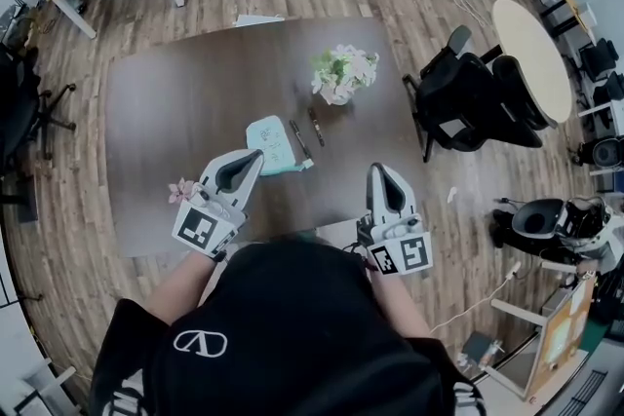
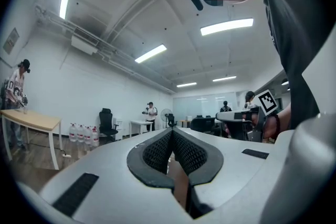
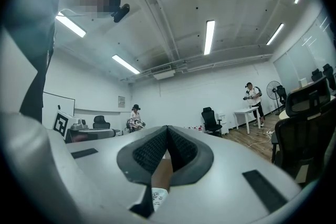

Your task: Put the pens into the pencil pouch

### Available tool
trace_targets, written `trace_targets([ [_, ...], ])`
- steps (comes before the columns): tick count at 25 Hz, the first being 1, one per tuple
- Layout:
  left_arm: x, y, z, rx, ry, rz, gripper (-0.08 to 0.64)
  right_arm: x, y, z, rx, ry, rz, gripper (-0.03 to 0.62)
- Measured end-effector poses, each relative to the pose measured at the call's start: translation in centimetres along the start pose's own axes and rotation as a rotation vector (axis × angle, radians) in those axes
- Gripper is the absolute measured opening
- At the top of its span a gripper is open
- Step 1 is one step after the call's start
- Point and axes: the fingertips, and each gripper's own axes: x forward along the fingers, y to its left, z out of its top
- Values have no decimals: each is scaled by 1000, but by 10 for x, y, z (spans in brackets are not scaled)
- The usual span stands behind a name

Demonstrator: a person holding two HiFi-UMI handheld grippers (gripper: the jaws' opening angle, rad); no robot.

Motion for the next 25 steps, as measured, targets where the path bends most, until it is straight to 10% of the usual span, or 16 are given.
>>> trace_targets([
  [10,15,-5,-16,71,48,-3,3,-10,-17,-8,23,19,-14,-9],
  [15,28,3,-77,337,343,6,316,-11,-18,-7,31,19,-8,-9],
  [25,26,6,-243,614,797,-240,336,-23,-25,-25,45,65,-19,-9],
])
